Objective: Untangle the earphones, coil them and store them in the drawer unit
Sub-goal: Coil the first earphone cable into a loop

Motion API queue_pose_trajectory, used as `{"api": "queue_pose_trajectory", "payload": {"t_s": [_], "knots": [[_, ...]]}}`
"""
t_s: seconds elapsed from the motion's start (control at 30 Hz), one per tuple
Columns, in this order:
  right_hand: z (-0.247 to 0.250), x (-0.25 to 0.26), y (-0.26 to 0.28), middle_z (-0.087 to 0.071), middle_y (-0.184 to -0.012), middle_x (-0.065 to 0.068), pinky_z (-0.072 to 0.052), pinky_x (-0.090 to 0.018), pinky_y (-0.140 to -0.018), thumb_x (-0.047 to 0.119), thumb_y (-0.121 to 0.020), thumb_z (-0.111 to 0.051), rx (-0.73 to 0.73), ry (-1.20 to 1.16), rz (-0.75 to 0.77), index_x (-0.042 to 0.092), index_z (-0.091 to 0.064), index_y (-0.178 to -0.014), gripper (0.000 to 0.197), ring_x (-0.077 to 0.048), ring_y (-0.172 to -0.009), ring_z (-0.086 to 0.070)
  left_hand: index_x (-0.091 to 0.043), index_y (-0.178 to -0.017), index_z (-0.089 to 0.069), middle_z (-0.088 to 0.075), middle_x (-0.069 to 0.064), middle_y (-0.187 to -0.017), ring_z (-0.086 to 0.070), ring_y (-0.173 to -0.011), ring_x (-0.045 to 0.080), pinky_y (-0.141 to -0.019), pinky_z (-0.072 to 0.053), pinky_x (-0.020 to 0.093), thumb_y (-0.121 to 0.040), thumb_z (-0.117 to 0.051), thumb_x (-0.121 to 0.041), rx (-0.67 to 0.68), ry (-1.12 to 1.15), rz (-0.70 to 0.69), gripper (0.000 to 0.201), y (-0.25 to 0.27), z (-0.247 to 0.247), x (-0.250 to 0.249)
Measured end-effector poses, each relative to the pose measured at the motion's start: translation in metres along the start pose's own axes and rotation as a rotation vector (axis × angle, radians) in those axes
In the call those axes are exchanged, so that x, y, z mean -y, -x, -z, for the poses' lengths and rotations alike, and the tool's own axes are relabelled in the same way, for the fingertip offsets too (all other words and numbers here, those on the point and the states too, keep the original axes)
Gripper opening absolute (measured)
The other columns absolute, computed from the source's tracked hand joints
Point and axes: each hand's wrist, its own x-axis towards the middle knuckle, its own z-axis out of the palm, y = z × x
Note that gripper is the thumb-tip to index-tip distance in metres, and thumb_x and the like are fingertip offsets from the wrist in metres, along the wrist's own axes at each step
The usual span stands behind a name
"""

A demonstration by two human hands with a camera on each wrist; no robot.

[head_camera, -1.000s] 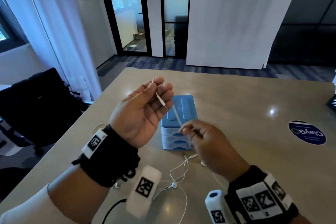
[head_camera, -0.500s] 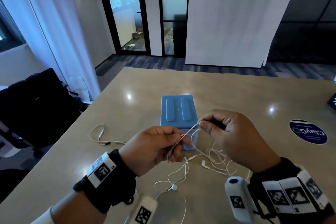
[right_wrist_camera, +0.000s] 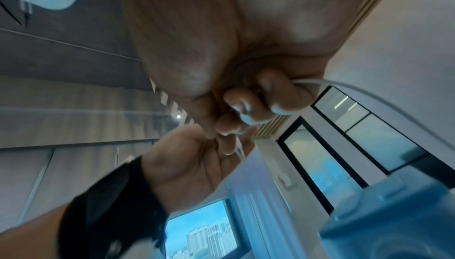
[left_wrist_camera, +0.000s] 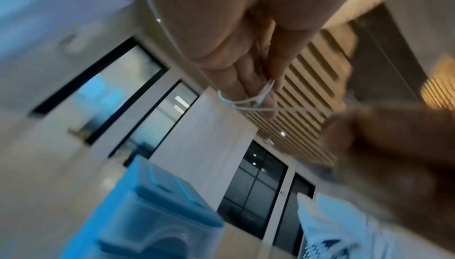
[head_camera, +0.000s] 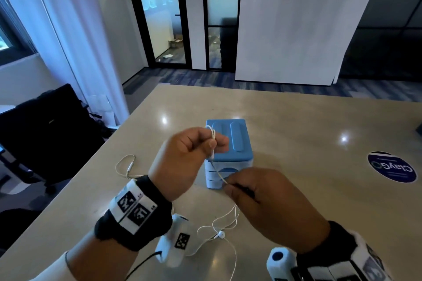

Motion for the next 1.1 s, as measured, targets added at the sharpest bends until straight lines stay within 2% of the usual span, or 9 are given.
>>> {"api": "queue_pose_trajectory", "payload": {"t_s": [0.13, 0.33, 0.43, 0.57, 0.67, 0.77, 0.9, 0.97, 1.1], "knots": [[0.029, -0.004, -0.006, -0.059, -0.066, 0.021, -0.043, -0.022, -0.060, 0.035, -0.091, -0.067, -0.129, -0.063, 0.004, 0.030, -0.068, -0.082, 0.010, -0.004, -0.067, -0.059, -0.003, -0.098, -0.070, -0.075, -0.002, -0.082, -0.070, -0.077, 0.010, -0.074, -0.052, 0.021, -0.097, -0.054, 0.001, 0.265, -0.104, 0.103, 0.016, 0.013, -0.007, 0.009], [0.029, -0.028, -0.007, -0.069, -0.074, 0.008, -0.050, -0.028, -0.066, 0.025, -0.084, -0.082, -0.343, -0.092, -0.042, 0.030, -0.078, -0.084, 0.007, -0.013, -0.073, -0.064, -0.003, -0.098, -0.071, -0.068, 0.009, -0.076, -0.063, -0.065, 0.018, -0.073, -0.051, 0.031, -0.095, -0.056, -0.009, 0.459, 0.267, 0.455, 0.016, 0.024, -0.009, 0.010], [0.010, -0.035, -0.003, -0.073, -0.077, 0.011, -0.050, -0.023, -0.070, 0.025, -0.087, -0.079, -0.374, -0.104, -0.101, 0.030, -0.081, -0.091, 0.007, -0.007, -0.076, -0.066, -0.003, -0.098, -0.071, -0.065, 0.008, -0.074, -0.062, -0.062, 0.016, -0.083, -0.052, 0.039, -0.092, -0.053, -0.010, 0.363, 0.653, 0.477, 0.020, 0.024, -0.010, 0.002], [-0.019, -0.030, 0.003, -0.076, -0.081, 0.011, -0.055, -0.031, -0.072, 0.043, -0.091, -0.067, -0.159, -0.156, -0.113, 0.037, -0.076, -0.107, 0.019, -0.001, -0.075, -0.067, -0.004, -0.095, -0.071, -0.065, 0.005, -0.076, -0.066, -0.064, 0.013, -0.089, -0.056, 0.035, -0.095, -0.044, -0.009, 0.095, 0.976, 0.388, 0.027, 0.011, -0.007, -0.008], [-0.027, -0.020, 0.006, -0.077, -0.090, 0.014, -0.055, -0.029, -0.078, 0.053, -0.094, -0.056, -0.027, -0.087, -0.037, 0.040, -0.071, -0.113, 0.028, 0.002, -0.083, -0.069, -0.003, -0.101, -0.069, -0.071, 0.008, -0.087, -0.071, -0.076, 0.017, -0.092, -0.055, 0.035, -0.097, -0.046, -0.009, -0.079, 0.921, 0.278, 0.024, 0.000, -0.002, -0.009], [-0.020, -0.008, 0.005, -0.065, -0.080, 0.017, -0.041, -0.012, -0.071, 0.047, -0.098, -0.052, 0.005, 0.011, 0.039, 0.033, -0.070, -0.100, 0.022, 0.012, -0.075, -0.054, -0.004, -0.100, -0.068, -0.075, 0.012, -0.089, -0.073, -0.084, 0.024, -0.085, -0.059, 0.034, -0.098, -0.049, -0.005, -0.184, 0.468, 0.144, 0.020, -0.004, 0.000, -0.002], [0.011, 0.002, -0.003, -0.064, -0.074, 0.013, -0.044, -0.021, -0.065, 0.037, -0.096, -0.059, -0.149, -0.007, 0.049, 0.026, -0.070, -0.088, 0.017, 0.000, -0.070, -0.057, -0.006, -0.098, -0.071, -0.076, 0.006, -0.086, -0.071, -0.080, 0.017, -0.079, -0.055, 0.031, -0.097, -0.059, -0.013, 0.201, -0.163, 0.077, 0.014, 0.007, 0.001, 0.011], [0.024, -0.003, -0.007, -0.065, -0.075, 0.013, -0.048, -0.027, -0.069, 0.032, -0.091, -0.066, -0.215, -0.013, 0.036, 0.029, -0.073, -0.087, 0.009, -0.004, -0.073, -0.061, 0.001, -0.098, -0.070, -0.073, 0.010, -0.084, -0.068, -0.075, 0.019, -0.076, -0.053, 0.029, -0.096, -0.058, -0.010, 0.409, -0.042, 0.192, 0.017, 0.015, -0.001, 0.013], [0.023, -0.023, -0.010, -0.074, -0.084, 0.012, -0.054, -0.031, -0.074, 0.024, -0.092, -0.073, -0.313, -0.101, -0.022, 0.028, -0.078, -0.094, 0.007, -0.008, -0.083, -0.069, 0.006, -0.100, -0.070, -0.067, 0.018, -0.077, -0.063, -0.064, 0.025, -0.077, -0.050, 0.039, -0.088, -0.054, -0.008, 0.407, 0.385, 0.403, 0.024, 0.020, -0.003, 0.005]]}}
